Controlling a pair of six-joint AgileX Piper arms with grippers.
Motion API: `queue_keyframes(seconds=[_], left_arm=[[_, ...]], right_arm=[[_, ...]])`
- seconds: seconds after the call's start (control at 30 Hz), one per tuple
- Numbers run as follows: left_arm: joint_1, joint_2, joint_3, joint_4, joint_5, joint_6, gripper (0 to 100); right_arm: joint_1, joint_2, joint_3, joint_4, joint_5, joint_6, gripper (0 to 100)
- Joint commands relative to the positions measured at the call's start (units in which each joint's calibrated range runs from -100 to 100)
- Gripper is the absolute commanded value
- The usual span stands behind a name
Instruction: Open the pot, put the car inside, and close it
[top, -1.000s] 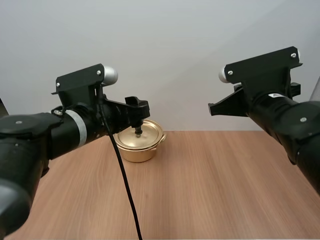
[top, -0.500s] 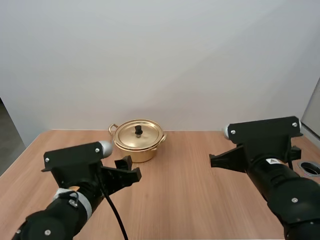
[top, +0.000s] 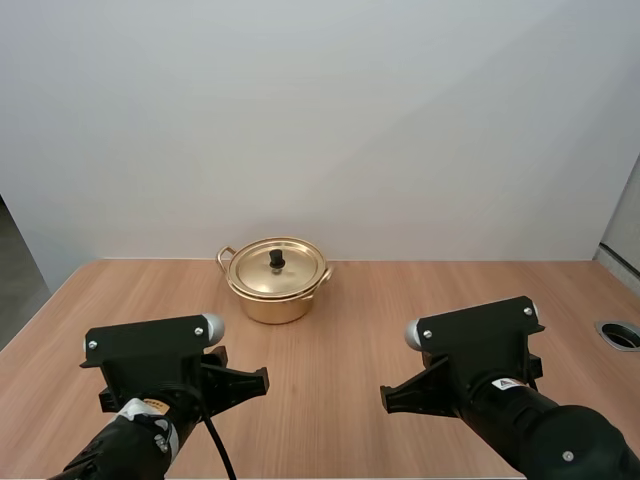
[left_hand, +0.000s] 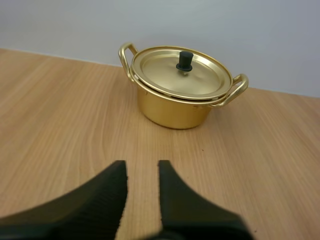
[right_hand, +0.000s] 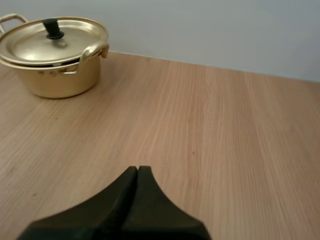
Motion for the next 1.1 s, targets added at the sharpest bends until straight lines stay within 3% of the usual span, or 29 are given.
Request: queue_keyframes(seconds=[0.0,0.13,0.3,0.53,1.07], left_arm=[[-1.17,-5.60,0.00,26.61,0.40,0.04,0],[-2.15,-12.32,0.00,26.73,1.02,-5.04,0],[-2.53,-12.32,0.00,26.73,0.28,-11.45,0],[-2.53,-12.32,0.00,26.75,0.47,-11.24,0],[-2.53,-12.32,0.00,26.83,0.47,-11.24,0]], right_arm=[[2.25,-10.38,0.07,-6.71,-2.18,4.49,0],[2.45,-15.56,-0.11,-15.50,-2.15,16.73,0],[2.45,-14.94,1.31,-22.96,-2.90,25.35,0],[3.11,-15.56,3.78,-37.76,-8.65,43.18,0],[4.42,-15.56,3.78,-37.88,-8.99,43.72,0]])
